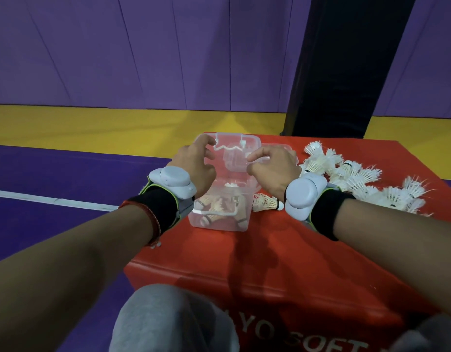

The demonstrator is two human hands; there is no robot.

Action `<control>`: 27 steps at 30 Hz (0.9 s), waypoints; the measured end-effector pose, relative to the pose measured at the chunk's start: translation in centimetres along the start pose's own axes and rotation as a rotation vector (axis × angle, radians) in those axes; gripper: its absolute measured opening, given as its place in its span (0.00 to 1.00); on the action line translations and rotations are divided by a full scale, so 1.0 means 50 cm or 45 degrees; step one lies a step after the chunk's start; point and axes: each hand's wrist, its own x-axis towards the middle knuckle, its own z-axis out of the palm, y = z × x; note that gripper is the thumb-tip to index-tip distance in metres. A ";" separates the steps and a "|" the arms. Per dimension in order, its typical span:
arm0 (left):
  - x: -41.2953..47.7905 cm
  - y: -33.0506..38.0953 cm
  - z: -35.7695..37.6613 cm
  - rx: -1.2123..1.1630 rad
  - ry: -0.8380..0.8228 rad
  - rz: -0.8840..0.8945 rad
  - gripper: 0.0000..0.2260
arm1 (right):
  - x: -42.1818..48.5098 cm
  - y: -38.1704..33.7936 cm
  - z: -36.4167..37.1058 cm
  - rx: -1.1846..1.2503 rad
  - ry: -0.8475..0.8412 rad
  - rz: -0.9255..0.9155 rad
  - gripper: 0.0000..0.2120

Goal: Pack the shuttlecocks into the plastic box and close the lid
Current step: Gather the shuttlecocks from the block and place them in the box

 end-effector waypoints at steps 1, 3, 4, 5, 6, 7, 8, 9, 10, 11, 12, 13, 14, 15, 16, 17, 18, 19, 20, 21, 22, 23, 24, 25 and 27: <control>0.002 0.006 0.001 -0.006 0.003 0.016 0.21 | 0.002 0.002 -0.002 -0.019 0.028 -0.013 0.08; 0.006 0.025 0.007 -0.022 0.008 0.047 0.20 | 0.005 0.009 -0.015 -0.043 0.082 -0.020 0.08; 0.008 0.033 0.012 -0.030 0.005 0.052 0.19 | 0.006 0.014 -0.020 -0.045 0.101 -0.020 0.08; 0.010 0.042 0.017 -0.038 0.000 0.067 0.19 | 0.007 0.020 -0.026 -0.048 0.126 -0.022 0.08; 0.012 0.049 0.022 -0.033 -0.009 0.089 0.19 | 0.007 0.026 -0.032 -0.053 0.155 -0.025 0.07; 0.015 0.061 0.032 -0.019 -0.013 0.116 0.19 | 0.007 0.036 -0.044 -0.059 0.187 -0.022 0.07; 0.017 0.070 0.039 0.002 -0.018 0.129 0.19 | 0.006 0.042 -0.055 -0.064 0.205 -0.021 0.07; 0.018 0.080 0.044 0.011 -0.024 0.133 0.19 | 0.006 0.050 -0.065 -0.066 0.209 -0.017 0.07; 0.018 0.095 0.049 -0.001 -0.039 0.126 0.19 | 0.006 0.058 -0.076 -0.077 0.208 -0.018 0.07; 0.017 0.109 0.054 -0.014 -0.054 0.129 0.19 | 0.006 0.065 -0.085 -0.088 0.214 -0.016 0.08; 0.016 0.133 0.066 -0.029 -0.068 0.144 0.19 | 0.006 0.079 -0.103 -0.104 0.236 -0.011 0.08; 0.015 0.151 0.072 -0.036 -0.058 0.160 0.19 | 0.005 0.089 -0.113 -0.113 0.253 -0.011 0.08; 0.014 0.167 0.079 -0.043 -0.050 0.178 0.19 | 0.004 0.098 -0.125 -0.124 0.268 -0.007 0.07; 0.014 0.182 0.086 -0.038 -0.040 0.185 0.19 | 0.001 0.106 -0.137 -0.131 0.277 -0.002 0.07; 0.015 0.195 0.095 -0.021 -0.055 0.203 0.19 | -0.001 0.116 -0.149 -0.134 0.287 0.014 0.08; 0.016 0.218 0.114 -0.027 -0.079 0.230 0.19 | -0.005 0.137 -0.172 -0.143 0.302 0.033 0.08; 0.017 0.219 0.118 -0.019 -0.098 0.255 0.20 | -0.003 0.143 -0.175 -0.146 0.310 0.038 0.08; 0.014 0.263 0.156 -0.050 -0.143 0.309 0.21 | -0.012 0.180 -0.219 -0.152 0.351 0.091 0.08; 0.014 0.273 0.168 -0.055 -0.156 0.330 0.21 | -0.014 0.191 -0.231 -0.159 0.359 0.100 0.09; 0.013 0.277 0.169 -0.051 -0.155 0.345 0.22 | -0.011 0.200 -0.235 -0.150 0.363 0.099 0.09; 0.013 0.285 0.178 -0.045 -0.163 0.345 0.22 | -0.013 0.211 -0.245 -0.149 0.367 0.103 0.09; 0.016 0.283 0.183 -0.037 -0.161 0.339 0.22 | -0.014 0.213 -0.248 -0.150 0.368 0.105 0.10; 0.017 0.279 0.182 -0.025 -0.167 0.323 0.22 | -0.014 0.214 -0.249 -0.148 0.366 0.103 0.10; 0.018 0.281 0.191 -0.030 -0.181 0.316 0.21 | -0.017 0.224 -0.258 -0.144 0.368 0.112 0.10; 0.013 0.289 0.209 -0.038 -0.232 0.324 0.20 | -0.021 0.249 -0.274 -0.159 0.386 0.135 0.10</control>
